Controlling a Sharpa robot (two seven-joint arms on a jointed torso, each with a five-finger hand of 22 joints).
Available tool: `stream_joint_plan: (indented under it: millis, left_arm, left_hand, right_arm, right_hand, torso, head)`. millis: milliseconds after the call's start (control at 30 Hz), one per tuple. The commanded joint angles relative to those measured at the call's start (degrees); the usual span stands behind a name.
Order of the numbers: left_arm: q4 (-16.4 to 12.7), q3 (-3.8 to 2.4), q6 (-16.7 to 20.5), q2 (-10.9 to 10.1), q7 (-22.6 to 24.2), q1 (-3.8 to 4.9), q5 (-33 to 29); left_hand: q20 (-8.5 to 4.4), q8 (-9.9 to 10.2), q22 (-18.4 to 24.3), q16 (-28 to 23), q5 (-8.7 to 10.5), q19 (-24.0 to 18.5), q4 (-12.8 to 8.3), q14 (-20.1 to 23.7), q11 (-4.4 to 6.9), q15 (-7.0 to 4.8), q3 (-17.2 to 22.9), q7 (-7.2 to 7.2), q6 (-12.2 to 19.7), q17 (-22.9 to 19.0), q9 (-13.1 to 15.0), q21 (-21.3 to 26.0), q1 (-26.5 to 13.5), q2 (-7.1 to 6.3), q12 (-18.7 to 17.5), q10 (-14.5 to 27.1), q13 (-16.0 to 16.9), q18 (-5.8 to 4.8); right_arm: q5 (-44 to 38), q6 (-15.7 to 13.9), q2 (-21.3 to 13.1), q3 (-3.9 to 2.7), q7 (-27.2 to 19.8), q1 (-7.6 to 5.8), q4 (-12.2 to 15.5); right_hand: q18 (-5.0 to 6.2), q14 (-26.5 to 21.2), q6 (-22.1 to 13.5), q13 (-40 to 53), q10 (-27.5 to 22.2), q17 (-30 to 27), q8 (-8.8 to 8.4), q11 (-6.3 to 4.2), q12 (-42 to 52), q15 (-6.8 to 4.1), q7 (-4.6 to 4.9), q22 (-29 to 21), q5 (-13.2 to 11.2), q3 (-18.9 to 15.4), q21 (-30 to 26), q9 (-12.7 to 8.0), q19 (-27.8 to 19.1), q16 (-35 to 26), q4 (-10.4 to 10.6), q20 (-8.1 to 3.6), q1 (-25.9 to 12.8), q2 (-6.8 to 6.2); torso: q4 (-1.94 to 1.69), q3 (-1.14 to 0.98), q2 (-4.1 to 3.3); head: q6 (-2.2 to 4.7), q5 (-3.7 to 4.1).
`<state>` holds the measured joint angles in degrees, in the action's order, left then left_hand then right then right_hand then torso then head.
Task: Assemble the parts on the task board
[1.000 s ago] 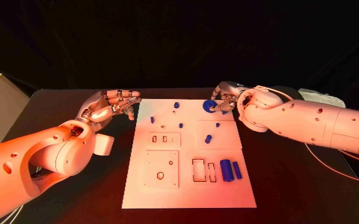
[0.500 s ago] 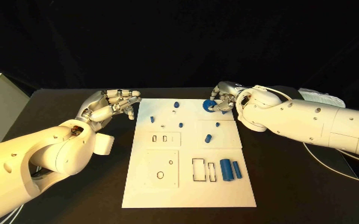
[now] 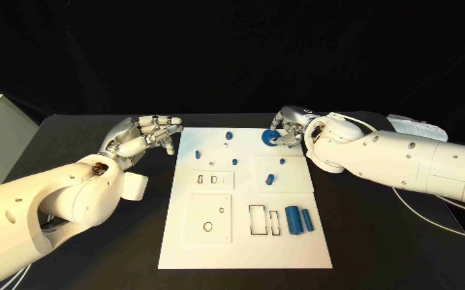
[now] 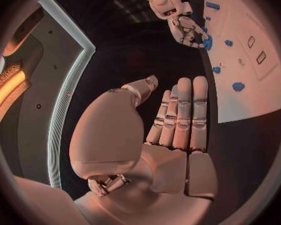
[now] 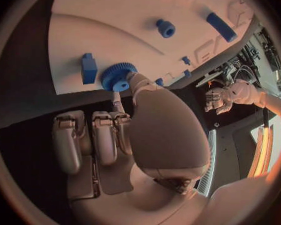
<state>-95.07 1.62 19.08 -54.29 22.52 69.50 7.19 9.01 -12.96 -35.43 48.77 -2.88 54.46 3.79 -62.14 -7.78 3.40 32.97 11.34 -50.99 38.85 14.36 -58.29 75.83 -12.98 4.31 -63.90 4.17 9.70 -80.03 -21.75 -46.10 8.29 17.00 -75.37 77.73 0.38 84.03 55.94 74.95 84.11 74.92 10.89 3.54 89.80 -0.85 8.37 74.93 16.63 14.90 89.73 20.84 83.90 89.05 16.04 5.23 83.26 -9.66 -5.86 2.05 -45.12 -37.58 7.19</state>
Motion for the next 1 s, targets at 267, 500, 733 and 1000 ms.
stream_joint_plan:
  millis: [267,500,733,1000]
  left_arm:
    - [-0.02,-0.04,-0.92,0.13,0.27,0.05,-0.20]
    - [-0.02,-0.04,-0.97,0.25,0.25,0.05,-0.20]
    - [-0.07,-0.04,-1.03,0.38,0.24,0.05,-0.20]
    - [-0.15,-0.04,-1.09,0.46,0.20,0.05,-0.20]
  left_hand:
    - [-0.10,0.23,-0.09,0.24,0.03,-0.34,-0.47,0.48,0.08,0.00,-0.01,0.00,0.48,-0.09,0.09,-0.18,-0.06,0.39,0.14,0.31,0.10,0.86]
    - [-0.10,0.23,-0.09,0.24,0.03,-0.34,-0.47,0.48,0.08,0.00,-0.01,0.00,0.48,-0.09,0.09,-0.18,-0.06,0.39,0.14,0.31,0.10,0.86]
    - [-0.10,0.23,-0.09,0.24,0.03,-0.34,-0.47,0.48,0.08,0.00,-0.01,0.00,0.48,-0.09,0.09,-0.18,-0.06,0.39,0.14,0.31,0.10,0.86]
    - [-0.10,0.23,-0.09,0.24,0.03,-0.34,-0.47,0.48,0.08,0.00,-0.01,0.00,0.48,-0.09,0.09,-0.18,-0.06,0.39,0.14,0.31,0.10,0.86]
  right_arm:
    - [-6.27,-5.45,-0.93,-0.03,0.15,-0.56,4.47]
    - [-10.85,-6.50,0.32,-0.07,0.90,-1.02,8.31]
    - [-14.12,-6.84,3.80,0.00,1.97,-0.76,8.87]
    - [-15.85,-6.59,7.53,0.20,2.78,0.12,7.02]
  right_hand:
    - [-0.38,5.41,1.72,15.05,5.89,12.59,0.33,-0.59,0.20,-0.38,-0.82,15.07,0.39,1.04,0.27,0.07,6.10,0.31,0.01,-0.43,-0.30,-0.34]
    - [-0.38,5.47,1.92,15.05,5.89,12.85,0.33,-0.63,0.20,-0.46,-0.87,15.07,0.24,1.37,0.27,0.03,6.10,0.38,0.01,-0.50,-0.60,-0.76]
    - [-0.38,5.48,1.97,15.05,5.89,12.88,0.31,-0.65,0.20,-0.49,-0.89,15.07,0.10,1.52,0.27,0.00,6.10,0.39,0.01,-0.53,-0.73,-0.91]
    - [-0.38,5.49,1.97,15.05,5.89,12.93,0.28,-0.66,0.20,-0.49,-0.90,15.07,0.02,1.63,0.27,-0.03,6.10,0.40,-0.02,-0.55,-0.74,-0.98]
  torso:
    - [0.15,-0.03,0.06]
    - [-0.06,0.00,0.02]
    - [-0.18,0.12,-0.01]
    - [-0.21,0.17,-0.09]
  head:
    - [0.20,0.04]
    - [0.27,0.11]
    - [0.28,0.05]
    - [0.08,-0.19]
